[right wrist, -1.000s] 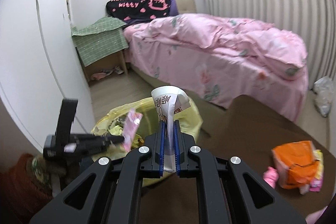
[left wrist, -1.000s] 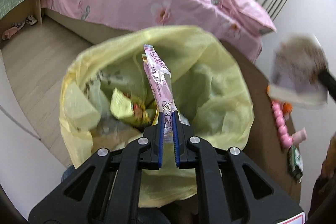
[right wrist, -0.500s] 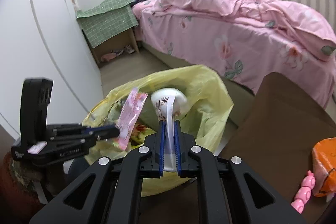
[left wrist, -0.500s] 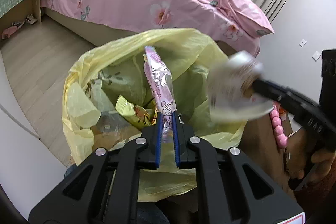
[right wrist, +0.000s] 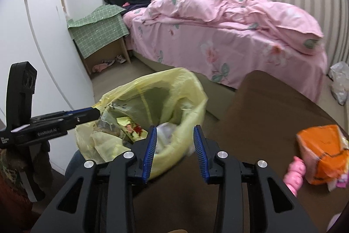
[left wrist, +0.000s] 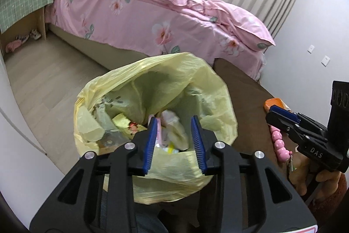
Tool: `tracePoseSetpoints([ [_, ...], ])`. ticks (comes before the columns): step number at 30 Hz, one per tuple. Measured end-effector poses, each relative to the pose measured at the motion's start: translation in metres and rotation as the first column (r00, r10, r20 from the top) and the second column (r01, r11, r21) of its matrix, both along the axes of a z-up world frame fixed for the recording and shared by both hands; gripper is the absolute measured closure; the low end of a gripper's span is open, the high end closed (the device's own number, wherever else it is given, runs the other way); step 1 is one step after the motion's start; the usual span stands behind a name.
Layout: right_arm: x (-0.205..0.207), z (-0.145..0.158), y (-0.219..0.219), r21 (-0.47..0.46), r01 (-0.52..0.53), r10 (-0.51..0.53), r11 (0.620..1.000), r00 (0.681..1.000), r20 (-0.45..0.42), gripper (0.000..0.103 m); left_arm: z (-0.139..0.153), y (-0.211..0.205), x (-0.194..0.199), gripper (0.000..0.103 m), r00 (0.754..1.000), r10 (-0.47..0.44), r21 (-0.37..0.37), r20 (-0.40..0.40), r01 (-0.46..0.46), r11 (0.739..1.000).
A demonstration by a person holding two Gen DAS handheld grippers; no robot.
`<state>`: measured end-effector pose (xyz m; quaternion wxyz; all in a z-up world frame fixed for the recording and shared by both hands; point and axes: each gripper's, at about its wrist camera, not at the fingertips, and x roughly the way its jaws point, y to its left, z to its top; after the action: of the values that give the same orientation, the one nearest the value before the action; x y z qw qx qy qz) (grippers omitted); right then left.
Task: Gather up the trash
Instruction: 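Move both grippers back to the table toward the orange bag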
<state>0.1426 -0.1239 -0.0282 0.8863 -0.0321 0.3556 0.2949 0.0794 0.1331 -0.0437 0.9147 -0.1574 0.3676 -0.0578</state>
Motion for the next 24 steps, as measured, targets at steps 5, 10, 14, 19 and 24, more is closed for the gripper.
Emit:
tracePoseSetpoints([
  [5,-0.024,0.013,-0.053,0.033,0.1,-0.101,0.994,0.994,0.046,0.069,0.015,-0.038,-0.004,0.064,0.996,-0.071,0.026,0.05,0.069,0.997],
  [10,-0.052,0.017,-0.112,0.048,0.21,-0.214,0.976,0.973,0.09,0.068,0.02,-0.095,-0.005,0.062,0.979,-0.185,0.051,0.085,0.182,0.982],
  [14,-0.073,0.012,-0.164,0.006,0.315,-0.314,0.949,0.941,0.124,0.068,0.018,-0.139,-0.002,0.061,0.957,-0.277,0.075,0.089,0.271,0.96],
  [19,-0.097,0.004,-0.229,0.012,0.437,-0.435,0.9,0.892,0.12,0.068,0.02,-0.206,0.005,0.059,0.88,-0.461,0.137,0.119,0.445,0.885],
  [24,-0.117,-0.002,-0.287,0.051,0.541,-0.543,0.84,0.833,0.108,0.061,0.024,-0.282,0.025,0.057,0.74,-0.656,0.276,0.148,0.606,0.746],
])
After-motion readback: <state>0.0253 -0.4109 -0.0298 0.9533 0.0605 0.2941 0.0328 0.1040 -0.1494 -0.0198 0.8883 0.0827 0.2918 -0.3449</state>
